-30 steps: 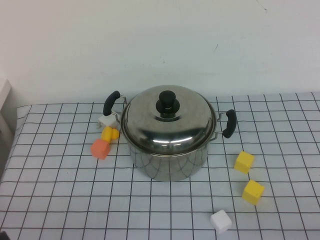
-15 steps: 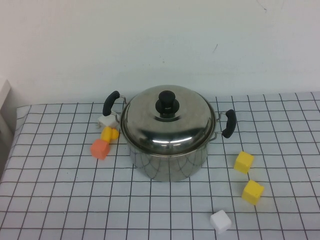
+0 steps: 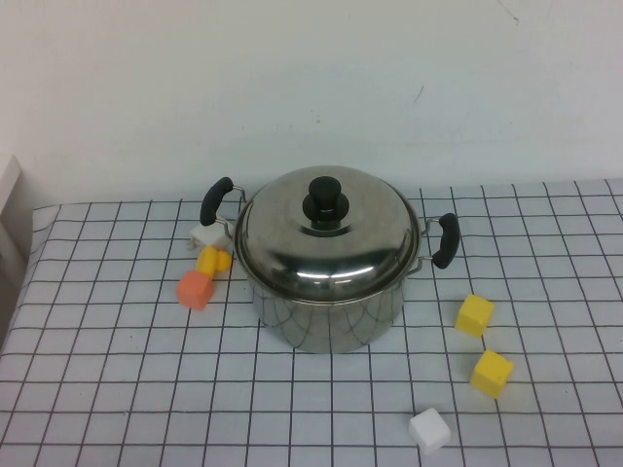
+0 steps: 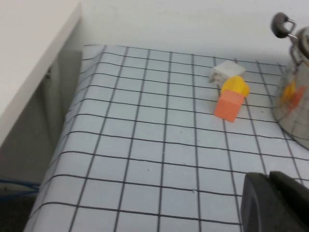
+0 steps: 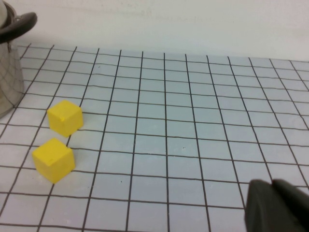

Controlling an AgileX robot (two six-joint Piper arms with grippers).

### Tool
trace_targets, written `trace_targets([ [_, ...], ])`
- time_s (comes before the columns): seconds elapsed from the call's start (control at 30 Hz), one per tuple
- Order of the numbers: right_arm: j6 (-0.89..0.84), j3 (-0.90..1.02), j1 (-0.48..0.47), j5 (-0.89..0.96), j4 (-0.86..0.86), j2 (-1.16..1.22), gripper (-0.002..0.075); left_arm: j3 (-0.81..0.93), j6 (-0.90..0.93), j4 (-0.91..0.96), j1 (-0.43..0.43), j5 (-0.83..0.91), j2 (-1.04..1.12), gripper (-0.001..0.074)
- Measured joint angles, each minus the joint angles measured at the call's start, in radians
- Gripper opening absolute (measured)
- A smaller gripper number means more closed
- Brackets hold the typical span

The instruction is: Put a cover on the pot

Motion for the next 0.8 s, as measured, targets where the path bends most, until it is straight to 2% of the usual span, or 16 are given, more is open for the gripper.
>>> trace_targets([
  [0.23, 0.002, 0.0, 0.0, 0.0, 0.0, 0.0, 0.0009, 0.0, 0.001, 0.0, -0.084, 0.0, 0.0, -0.0001],
  [0.8, 0.002, 0.0, 0.0, 0.0, 0.0, 0.0, 0.0009, 0.0, 0.072, -0.028, -0.088, 0.0, 0.0, -0.0001],
])
